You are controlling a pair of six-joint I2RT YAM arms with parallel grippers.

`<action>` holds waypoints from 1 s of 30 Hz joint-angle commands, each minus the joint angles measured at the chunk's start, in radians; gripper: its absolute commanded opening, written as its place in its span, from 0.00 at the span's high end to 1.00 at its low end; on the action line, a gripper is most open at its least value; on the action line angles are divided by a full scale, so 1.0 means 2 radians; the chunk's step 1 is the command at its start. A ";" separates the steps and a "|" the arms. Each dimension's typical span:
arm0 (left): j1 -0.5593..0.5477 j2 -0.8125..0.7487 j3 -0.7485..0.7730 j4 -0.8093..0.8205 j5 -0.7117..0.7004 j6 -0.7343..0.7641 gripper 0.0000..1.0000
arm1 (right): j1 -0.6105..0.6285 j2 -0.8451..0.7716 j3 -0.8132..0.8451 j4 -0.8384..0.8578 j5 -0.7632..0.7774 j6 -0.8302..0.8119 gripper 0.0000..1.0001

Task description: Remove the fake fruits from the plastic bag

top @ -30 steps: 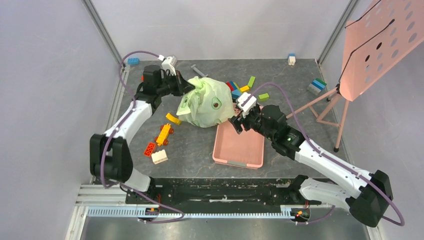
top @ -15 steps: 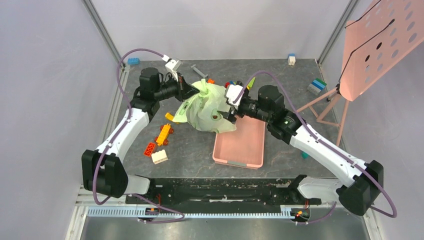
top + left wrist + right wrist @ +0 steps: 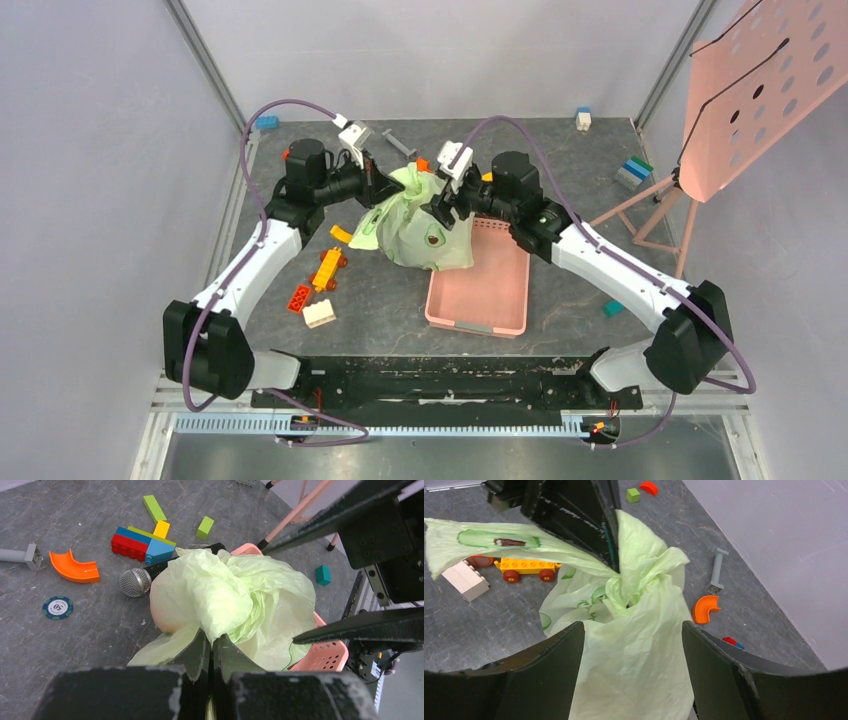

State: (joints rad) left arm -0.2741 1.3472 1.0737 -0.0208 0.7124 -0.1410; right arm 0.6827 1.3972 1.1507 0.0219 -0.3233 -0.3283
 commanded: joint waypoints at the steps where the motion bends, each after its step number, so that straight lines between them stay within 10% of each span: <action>1: -0.006 -0.021 0.002 0.014 0.006 0.032 0.98 | -0.020 0.006 0.041 0.017 -0.026 0.012 0.24; 21: -0.014 -0.039 -0.009 0.020 0.013 0.044 0.98 | -0.082 0.066 0.077 -0.031 -0.234 0.040 0.29; 27: -0.017 -0.040 -0.010 0.020 0.011 0.044 0.93 | -0.082 0.059 0.071 -0.027 -0.217 0.040 0.73; 30: -0.017 -0.040 -0.008 0.019 0.010 0.039 0.64 | -0.082 0.047 0.065 -0.016 -0.191 0.044 1.00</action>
State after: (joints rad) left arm -0.3023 1.3014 1.0512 -0.0200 0.7124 -0.0929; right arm 0.5175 1.5326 1.2594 -0.0502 -0.7464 -0.2577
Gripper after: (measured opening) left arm 0.172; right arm 0.130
